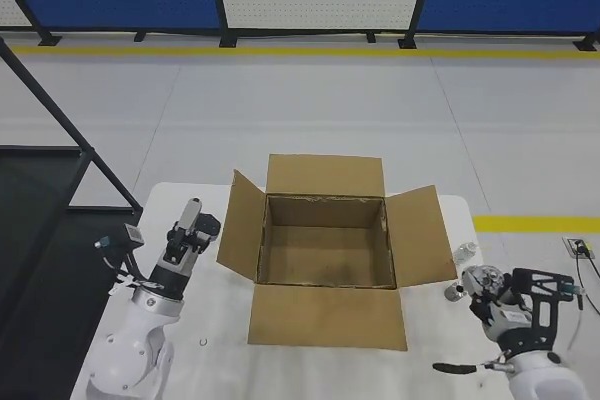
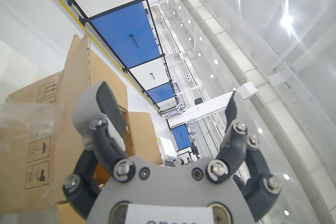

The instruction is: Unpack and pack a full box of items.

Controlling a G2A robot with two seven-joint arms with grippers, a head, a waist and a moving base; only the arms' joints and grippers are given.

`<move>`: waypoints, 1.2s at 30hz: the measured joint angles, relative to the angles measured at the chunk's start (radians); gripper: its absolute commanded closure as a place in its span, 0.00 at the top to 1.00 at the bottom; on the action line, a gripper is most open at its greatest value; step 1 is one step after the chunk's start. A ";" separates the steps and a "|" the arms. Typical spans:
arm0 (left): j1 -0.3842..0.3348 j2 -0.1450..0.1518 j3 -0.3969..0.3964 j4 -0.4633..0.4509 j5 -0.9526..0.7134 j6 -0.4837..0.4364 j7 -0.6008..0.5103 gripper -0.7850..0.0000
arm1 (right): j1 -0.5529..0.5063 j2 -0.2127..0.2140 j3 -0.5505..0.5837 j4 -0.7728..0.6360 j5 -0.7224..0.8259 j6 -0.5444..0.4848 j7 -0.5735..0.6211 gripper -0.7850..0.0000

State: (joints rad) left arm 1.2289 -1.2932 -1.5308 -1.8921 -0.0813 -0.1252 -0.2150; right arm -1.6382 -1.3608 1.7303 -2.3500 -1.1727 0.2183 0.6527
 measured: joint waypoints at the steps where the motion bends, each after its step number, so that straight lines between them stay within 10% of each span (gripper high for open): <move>1: -0.002 0.000 -0.004 0.001 -0.001 0.001 0.002 1.00 | -0.027 -0.001 0.021 0.000 0.026 -0.005 -0.009 0.00; 8: -0.013 0.003 -0.025 0.001 -0.002 0.013 0.007 1.00 | -0.129 0.003 0.096 0.042 0.092 -0.045 0.052 0.00; 36: -0.013 0.003 -0.025 0.001 -0.001 0.014 0.006 1.00 | 0.196 0.027 -0.024 0.499 0.014 -0.052 0.154 0.00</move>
State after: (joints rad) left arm 1.2160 -1.2901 -1.5561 -1.8910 -0.0822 -0.1114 -0.2091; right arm -1.4426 -1.3342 1.7063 -1.8512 -1.1590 0.1664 0.8064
